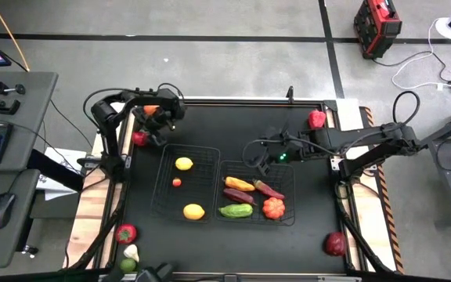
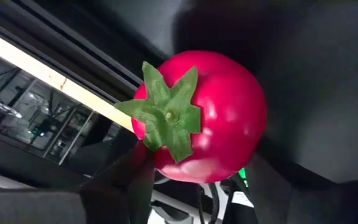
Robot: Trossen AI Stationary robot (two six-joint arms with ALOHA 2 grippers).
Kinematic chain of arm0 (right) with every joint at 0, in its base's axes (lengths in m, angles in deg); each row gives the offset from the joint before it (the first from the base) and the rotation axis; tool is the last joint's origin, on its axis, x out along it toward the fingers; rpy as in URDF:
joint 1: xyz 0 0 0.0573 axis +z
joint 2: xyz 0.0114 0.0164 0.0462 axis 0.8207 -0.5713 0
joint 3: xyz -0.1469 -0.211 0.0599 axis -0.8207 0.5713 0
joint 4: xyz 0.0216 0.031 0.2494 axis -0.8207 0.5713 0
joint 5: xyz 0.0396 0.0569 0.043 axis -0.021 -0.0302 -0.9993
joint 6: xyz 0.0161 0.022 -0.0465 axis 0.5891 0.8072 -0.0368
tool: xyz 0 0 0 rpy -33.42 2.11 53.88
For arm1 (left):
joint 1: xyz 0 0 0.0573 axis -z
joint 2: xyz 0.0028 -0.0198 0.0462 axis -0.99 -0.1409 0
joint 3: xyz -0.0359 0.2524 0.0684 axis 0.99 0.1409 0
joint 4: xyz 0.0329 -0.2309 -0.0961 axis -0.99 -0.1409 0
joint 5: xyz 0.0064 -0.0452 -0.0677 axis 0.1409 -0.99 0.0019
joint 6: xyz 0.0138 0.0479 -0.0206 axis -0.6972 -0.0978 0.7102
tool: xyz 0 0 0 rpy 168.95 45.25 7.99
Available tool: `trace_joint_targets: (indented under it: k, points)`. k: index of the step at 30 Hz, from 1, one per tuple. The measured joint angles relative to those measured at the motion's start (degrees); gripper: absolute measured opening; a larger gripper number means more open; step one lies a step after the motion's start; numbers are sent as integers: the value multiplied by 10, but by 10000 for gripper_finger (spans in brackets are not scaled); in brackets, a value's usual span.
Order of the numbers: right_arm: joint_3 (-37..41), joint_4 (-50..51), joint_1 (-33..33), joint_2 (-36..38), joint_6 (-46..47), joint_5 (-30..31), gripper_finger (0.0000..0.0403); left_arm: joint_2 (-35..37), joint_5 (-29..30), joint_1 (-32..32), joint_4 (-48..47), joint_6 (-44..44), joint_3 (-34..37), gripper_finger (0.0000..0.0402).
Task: Sort produce into baskets
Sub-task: Put the top red tomato into the left wire basket
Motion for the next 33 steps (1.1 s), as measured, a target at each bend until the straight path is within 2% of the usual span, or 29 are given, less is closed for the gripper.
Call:
trace_joint_targets:
  k: [5, 8, 14, 18, 25, 33]
  points:
    - [0, -11, -2, 0, -34, -9, 399, 12, -1, 10, 4, 11, 1, 181]
    - [0, -17, -9, 0, -62, -33, 399, 20, -18, 10, 2, 48, 1, 188]
    - [0, -27, -16, 0, -119, -42, 399, 29, -72, 3, 13, 68, 0, 334]
    - [0, -27, -16, 0, -162, -65, 399, 36, -85, 8, 8, 90, -2, 383]
    - [0, -49, -16, 0, -168, -93, 399, 39, -121, 24, 33, 32, -2, 392]
    - [0, -102, -23, 0, -156, -86, 399, 39, -141, 24, 85, 19, -2, 395]
